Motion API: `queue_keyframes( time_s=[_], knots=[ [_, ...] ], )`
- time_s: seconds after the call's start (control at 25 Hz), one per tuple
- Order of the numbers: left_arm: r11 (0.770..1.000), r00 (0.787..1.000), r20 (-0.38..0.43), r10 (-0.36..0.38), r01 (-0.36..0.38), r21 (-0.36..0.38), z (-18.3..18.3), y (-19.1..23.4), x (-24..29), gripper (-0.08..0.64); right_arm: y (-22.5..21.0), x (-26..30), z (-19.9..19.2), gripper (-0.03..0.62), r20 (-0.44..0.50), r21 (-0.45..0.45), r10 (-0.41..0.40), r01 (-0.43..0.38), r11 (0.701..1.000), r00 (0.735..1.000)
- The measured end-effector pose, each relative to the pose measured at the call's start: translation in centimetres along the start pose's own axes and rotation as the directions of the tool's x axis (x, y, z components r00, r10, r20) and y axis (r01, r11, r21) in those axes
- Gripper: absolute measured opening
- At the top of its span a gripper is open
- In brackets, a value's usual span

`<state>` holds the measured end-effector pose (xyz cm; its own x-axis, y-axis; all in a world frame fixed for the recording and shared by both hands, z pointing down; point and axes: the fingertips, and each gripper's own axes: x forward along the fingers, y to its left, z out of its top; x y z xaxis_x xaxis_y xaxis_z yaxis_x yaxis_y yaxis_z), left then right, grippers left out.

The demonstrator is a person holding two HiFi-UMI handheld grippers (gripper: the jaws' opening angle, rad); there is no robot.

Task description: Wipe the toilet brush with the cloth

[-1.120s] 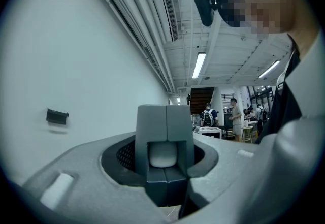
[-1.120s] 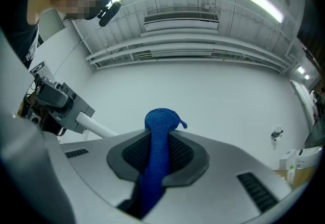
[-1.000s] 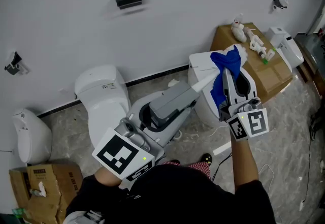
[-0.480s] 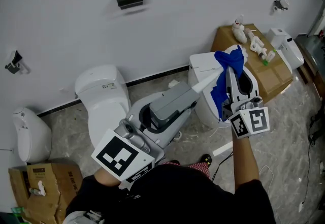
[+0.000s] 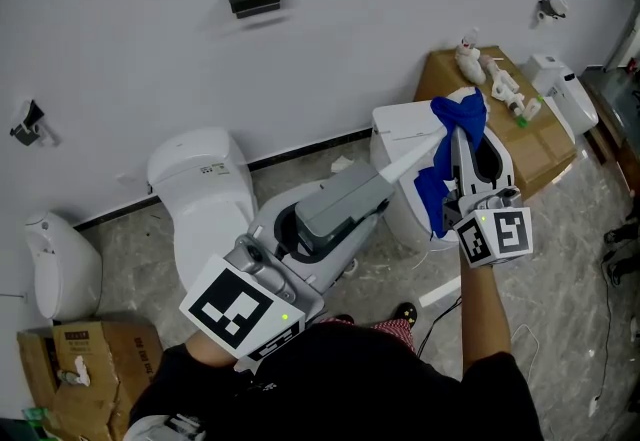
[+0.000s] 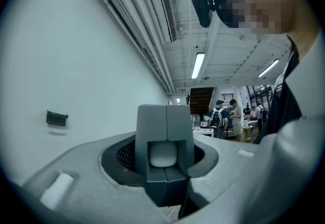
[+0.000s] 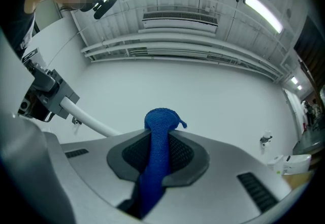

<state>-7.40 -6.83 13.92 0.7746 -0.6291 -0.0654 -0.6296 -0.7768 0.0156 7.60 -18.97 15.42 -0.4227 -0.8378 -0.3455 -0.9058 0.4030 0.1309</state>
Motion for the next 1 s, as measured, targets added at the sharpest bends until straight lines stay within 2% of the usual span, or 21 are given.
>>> queue_keyframes(
  time_s=[0.36,1.0],
  knots=[
    [1.0,1.0,0.003,-0.003,0.003,0.004,-0.15,-0.75,-0.32,0.167,-0.34,-0.77,-0.02,0.064,-0.002,-0.033,-0.022,0.022,0.999,1.0],
    [1.0,1.0,-0.014,-0.01,0.01,-0.009,-0.12,0.16,0.08,0.167,-0.6,-0.19,-0.64,0.064,-0.018,0.005,-0.02,0.02,1.0,1.0]
  ],
)
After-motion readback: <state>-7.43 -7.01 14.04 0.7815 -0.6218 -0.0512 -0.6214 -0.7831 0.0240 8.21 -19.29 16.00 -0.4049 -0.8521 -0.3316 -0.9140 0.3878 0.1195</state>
